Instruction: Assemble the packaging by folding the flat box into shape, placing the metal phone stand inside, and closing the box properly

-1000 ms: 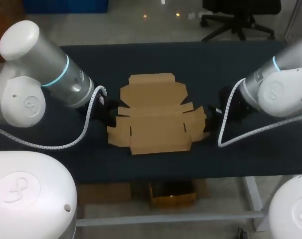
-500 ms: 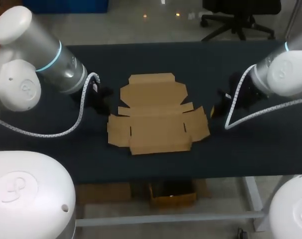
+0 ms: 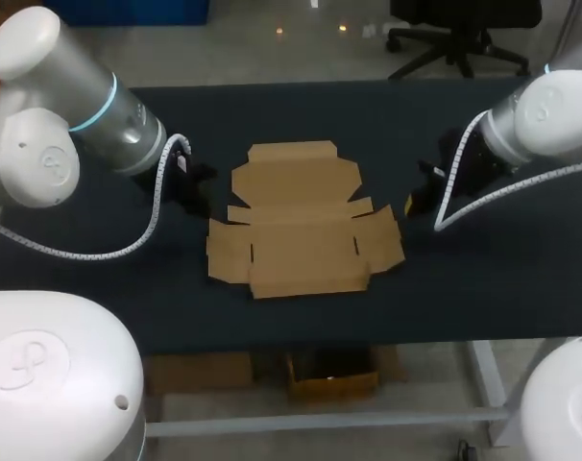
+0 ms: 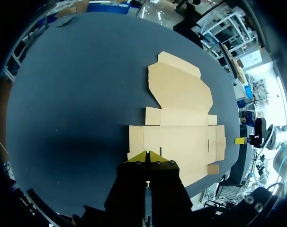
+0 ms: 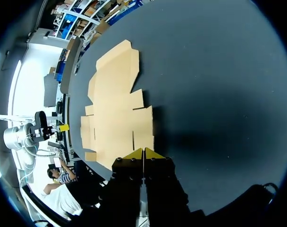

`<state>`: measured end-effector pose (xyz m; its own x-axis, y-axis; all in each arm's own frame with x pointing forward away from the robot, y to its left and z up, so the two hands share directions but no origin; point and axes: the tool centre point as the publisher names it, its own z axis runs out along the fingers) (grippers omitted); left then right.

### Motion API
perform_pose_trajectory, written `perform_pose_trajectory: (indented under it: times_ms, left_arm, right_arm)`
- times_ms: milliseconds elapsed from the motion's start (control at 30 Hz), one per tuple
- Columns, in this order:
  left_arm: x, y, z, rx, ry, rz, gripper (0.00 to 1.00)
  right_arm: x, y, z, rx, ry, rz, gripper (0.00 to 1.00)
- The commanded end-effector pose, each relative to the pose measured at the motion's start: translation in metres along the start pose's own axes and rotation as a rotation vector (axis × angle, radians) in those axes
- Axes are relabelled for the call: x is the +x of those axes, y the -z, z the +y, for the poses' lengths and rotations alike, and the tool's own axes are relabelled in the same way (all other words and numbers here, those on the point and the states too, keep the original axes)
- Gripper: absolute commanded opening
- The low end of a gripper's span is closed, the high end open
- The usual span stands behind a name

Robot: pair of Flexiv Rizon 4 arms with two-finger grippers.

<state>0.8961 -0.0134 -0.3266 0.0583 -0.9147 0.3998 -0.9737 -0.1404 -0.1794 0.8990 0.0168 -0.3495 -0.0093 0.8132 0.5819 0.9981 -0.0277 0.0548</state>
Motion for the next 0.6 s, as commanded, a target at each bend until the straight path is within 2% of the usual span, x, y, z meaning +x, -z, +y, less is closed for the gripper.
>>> perform_pose_trajectory:
  times_ms: [33, 200, 367, 600]
  left_arm:
    - [0.000, 0.000, 0.000, 0.000, 0.000, -0.003, 0.00]
    - [0.000, 0.000, 0.000, 0.000, 0.000, -0.003, 0.00]
    - [0.004, -0.004, -0.009, 0.009, -0.032, 0.003, 0.00]
    - [0.003, -0.015, -0.024, 0.018, -0.040, 0.001, 0.00]
  right_arm:
    - [-0.001, 0.002, 0.002, 0.016, 0.001, 0.006, 0.00]
    - [-0.001, 0.002, 0.002, 0.016, 0.001, 0.006, 0.00]
    - [-0.005, 0.008, 0.013, -0.026, 0.050, -0.035, 0.00]
    - [-0.019, 0.005, 0.031, -0.041, 0.085, -0.013, 0.00]
